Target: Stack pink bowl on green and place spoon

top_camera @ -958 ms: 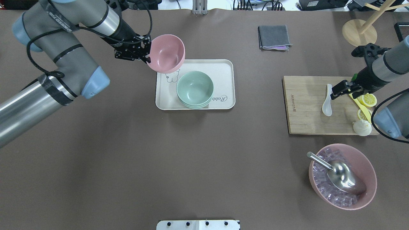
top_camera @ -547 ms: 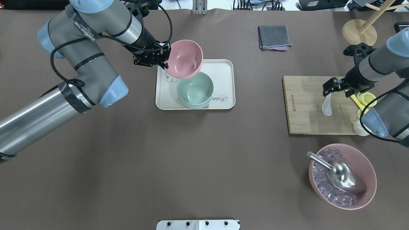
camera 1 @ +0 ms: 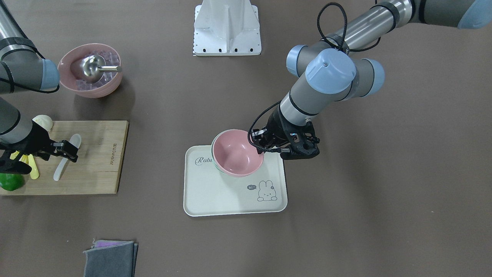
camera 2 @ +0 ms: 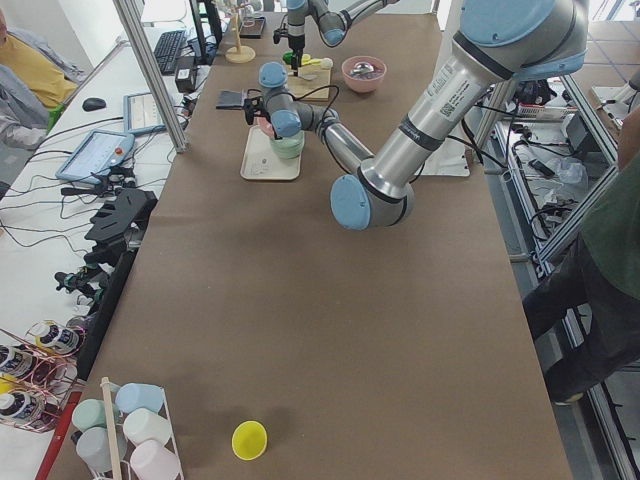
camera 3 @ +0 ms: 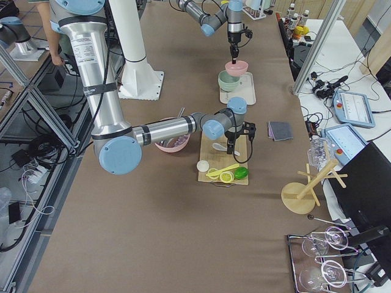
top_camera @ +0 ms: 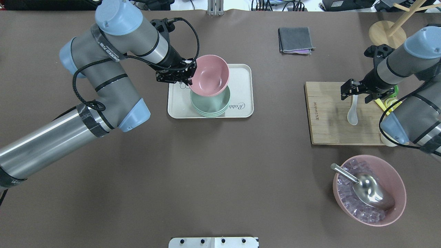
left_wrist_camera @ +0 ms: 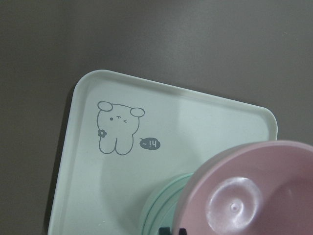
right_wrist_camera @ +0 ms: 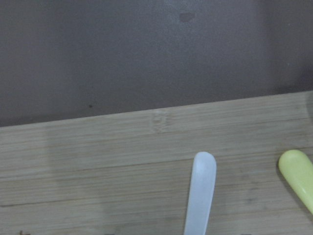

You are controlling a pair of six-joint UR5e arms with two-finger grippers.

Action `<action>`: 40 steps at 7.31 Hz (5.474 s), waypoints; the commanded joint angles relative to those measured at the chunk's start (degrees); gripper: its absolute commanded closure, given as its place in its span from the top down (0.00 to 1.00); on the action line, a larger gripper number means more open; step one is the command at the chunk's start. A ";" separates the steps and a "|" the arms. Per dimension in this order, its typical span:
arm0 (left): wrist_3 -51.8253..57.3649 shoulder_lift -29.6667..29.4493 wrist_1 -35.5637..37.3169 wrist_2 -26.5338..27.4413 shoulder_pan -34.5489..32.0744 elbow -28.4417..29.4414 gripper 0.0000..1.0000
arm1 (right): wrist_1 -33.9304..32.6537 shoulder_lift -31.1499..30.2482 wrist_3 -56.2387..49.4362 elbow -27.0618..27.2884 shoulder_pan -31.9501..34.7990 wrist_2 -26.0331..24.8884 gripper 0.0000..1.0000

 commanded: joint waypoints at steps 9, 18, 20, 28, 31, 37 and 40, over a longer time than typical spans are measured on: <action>-3.65 0.86 0.15 -0.53 -1.60 -2.98 0.98 | 0.02 0.19 0.70 -1.68 -0.06 3.51 0.00; 21.39 26.61 0.15 -10.56 -14.72 -15.82 0.98 | -6.13 37.01 38.39 -7.65 -13.94 -7.55 0.00; 21.39 26.61 0.15 -10.29 -14.72 -15.91 0.98 | -5.69 36.84 40.33 -7.92 -14.74 -10.11 0.00; 28.19 30.88 0.76 -9.86 -19.27 -15.29 0.98 | -6.31 14.76 22.14 7.26 -0.81 1.65 1.00; 59.43 38.72 9.95 -9.85 -29.62 -15.29 0.98 | -6.30 -3.63 -24.43 5.72 12.71 1.14 1.00; 72.90 47.80 10.87 -6.95 -33.61 -14.95 0.98 | -6.04 -5.26 -47.11 -6.07 23.75 15.56 1.00; 70.11 47.27 15.06 -8.87 -34.48 -14.68 0.98 | -5.96 -4.91 -47.02 -5.73 23.67 11.98 1.00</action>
